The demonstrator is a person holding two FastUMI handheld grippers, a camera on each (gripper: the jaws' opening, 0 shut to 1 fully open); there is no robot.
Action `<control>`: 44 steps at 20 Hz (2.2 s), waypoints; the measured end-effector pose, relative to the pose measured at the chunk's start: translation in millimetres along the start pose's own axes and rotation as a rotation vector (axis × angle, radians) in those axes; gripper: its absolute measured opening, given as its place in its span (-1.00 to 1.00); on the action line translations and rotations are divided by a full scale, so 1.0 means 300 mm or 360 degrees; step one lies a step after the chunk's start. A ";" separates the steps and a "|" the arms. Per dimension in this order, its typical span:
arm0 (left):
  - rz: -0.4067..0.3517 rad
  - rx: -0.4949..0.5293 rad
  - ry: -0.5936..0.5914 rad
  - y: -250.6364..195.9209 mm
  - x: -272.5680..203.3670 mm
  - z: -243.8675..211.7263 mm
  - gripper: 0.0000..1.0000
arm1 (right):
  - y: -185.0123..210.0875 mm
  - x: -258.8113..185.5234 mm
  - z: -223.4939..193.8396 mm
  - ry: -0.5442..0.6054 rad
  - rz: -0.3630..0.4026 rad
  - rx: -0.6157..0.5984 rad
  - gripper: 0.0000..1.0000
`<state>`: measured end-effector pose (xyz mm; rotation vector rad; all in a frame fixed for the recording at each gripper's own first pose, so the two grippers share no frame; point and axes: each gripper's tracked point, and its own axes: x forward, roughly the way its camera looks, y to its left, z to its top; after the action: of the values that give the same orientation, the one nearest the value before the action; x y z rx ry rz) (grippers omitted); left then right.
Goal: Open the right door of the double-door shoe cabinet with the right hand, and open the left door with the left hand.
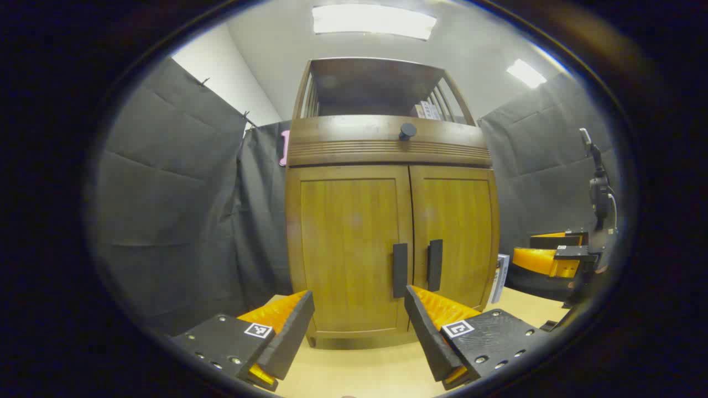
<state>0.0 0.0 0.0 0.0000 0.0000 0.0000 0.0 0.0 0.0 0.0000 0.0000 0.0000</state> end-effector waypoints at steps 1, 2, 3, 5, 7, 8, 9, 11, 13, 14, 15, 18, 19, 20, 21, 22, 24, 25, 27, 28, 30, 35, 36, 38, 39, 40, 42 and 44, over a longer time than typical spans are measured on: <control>-0.0002 0.0001 0.0005 -0.001 0.004 -0.005 0.86 | 0.004 0.004 -0.002 0.0003 -0.0002 -0.0006 0.90; -0.0010 0.0005 0.0010 -0.011 0.009 -0.011 0.83 | 0.007 -0.001 0.001 0.0006 -0.0008 -0.0011 0.90; -0.0020 0.0008 0.0016 -0.017 0.013 -0.015 0.80 | 0.008 -0.006 0.004 0.0005 -0.0017 -0.0020 0.91; -0.0022 0.0013 0.0017 -0.022 0.019 -0.019 0.89 | 0.018 -0.011 0.008 -0.0008 -0.0031 -0.0040 0.91; -0.0025 0.0014 0.0012 -0.024 0.016 -0.019 0.80 | 0.018 -0.019 0.016 -0.0020 -0.0047 -0.0041 0.91; -0.0024 0.0014 0.0011 -0.024 0.014 -0.024 0.99 | 0.017 -0.023 0.020 -0.0029 -0.0054 -0.0033 0.90; -0.0020 0.0017 0.0010 -0.023 0.013 -0.022 0.89 | 0.014 -0.024 0.027 -0.0040 -0.0063 -0.0023 0.90; -0.0008 0.0035 0.0006 -0.025 0.007 -0.014 0.99 | 0.005 -0.024 0.035 -0.0060 -0.0086 -0.0009 0.90; 0.0013 0.0047 0.0006 -0.029 0.004 -0.014 0.97 | 0.007 -0.019 0.031 -0.0053 -0.0092 -0.0012 0.90; 0.0023 0.0043 0.0017 -0.031 0.003 -0.022 0.89 | 0.012 -0.018 0.025 -0.0046 -0.0090 -0.0011 0.90; 0.0026 0.0037 0.0026 -0.034 0.005 -0.026 0.89 | 0.019 -0.011 0.020 -0.0036 -0.0084 -0.0009 0.90; 0.0019 0.0033 0.0044 -0.034 0.015 -0.042 0.99 | 0.041 0.015 -0.004 -0.0011 -0.0059 0.0002 0.92; 0.0008 0.0031 0.0043 -0.038 0.016 -0.044 0.99 | 0.050 0.027 -0.011 -0.0003 -0.0051 0.0006 0.90; -0.0014 0.0019 0.0039 -0.041 0.015 -0.046 0.99 | 0.060 0.041 -0.014 0.0001 -0.0040 0.0010 0.90; -0.0030 0.0011 0.0038 -0.039 0.017 -0.051 0.99 | 0.073 0.055 -0.012 0.0003 -0.0030 0.0014 0.90; -0.0030 0.0016 0.0045 -0.036 0.019 -0.065 0.99 | 0.089 0.073 -0.014 0.0001 -0.0015 0.0019 0.90; 0.0003 0.0046 0.0074 -0.034 0.022 -0.075 0.97 | 0.118 0.111 -0.024 0.0008 0.0009 0.0031 0.92; 0.0022 0.0056 0.0089 -0.032 0.025 -0.079 0.97 | 0.134 0.138 -0.022 0.0010 0.0025 0.0032 0.90; 0.0045 0.0060 0.0110 -0.027 0.025 -0.089 0.97 | 0.159 0.183 -0.036 0.0024 0.0042 0.0026 0.90; 0.0057 0.0053 0.0112 -0.024 0.026 -0.094 0.99 | 0.174 0.211 -0.039 0.0026 0.0046 0.0025 0.90; 0.0074 0.0024 0.0117 -0.022 0.029 -0.095 0.99 | 0.196 0.269 -0.043 0.0034 0.0050 0.0023 0.90; 0.0106 -0.0036 0.0141 -0.015 0.030 -0.106 0.99 | 0.201 0.428 -0.094 0.0078 -0.0002 0.0012 0.90; 0.0109 -0.0042 0.0155 -0.014 0.032 -0.107 0.97 | 0.191 0.455 -0.114 0.0095 -0.0028 0.0013 0.91; 0.0126 -0.0039 0.0191 -0.009 0.033 -0.109 0.99 | 0.184 0.517 -0.160 0.0143 -0.0038 0.0044 0.92; 0.0137 -0.0034 0.0201 -0.009 0.035 -0.105 0.99 | 0.184 0.537 -0.181 0.0175 -0.0033 0.0065 0.90; 0.0148 -0.0035 0.0206 -0.011 0.039 -0.096 0.99 | 0.185 0.553 -0.197 0.0193 -0.0021 0.0085 0.89; 0.0155 -0.0064 0.0206 -0.012 0.030 -0.100 0.89 | 0.195 0.585 -0.222 0.0190 0.0028 0.0114 0.91; 0.0154 -0.0098 0.0207 -0.009 0.031 -0.100 0.80 | 0.182 0.593 -0.240 0.0181 0.0042 0.0116 0.92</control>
<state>9.4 -2.6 -30.1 -0.0618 0.1302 0.0967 177.8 54.5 -71.9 0.0727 0.1137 0.0262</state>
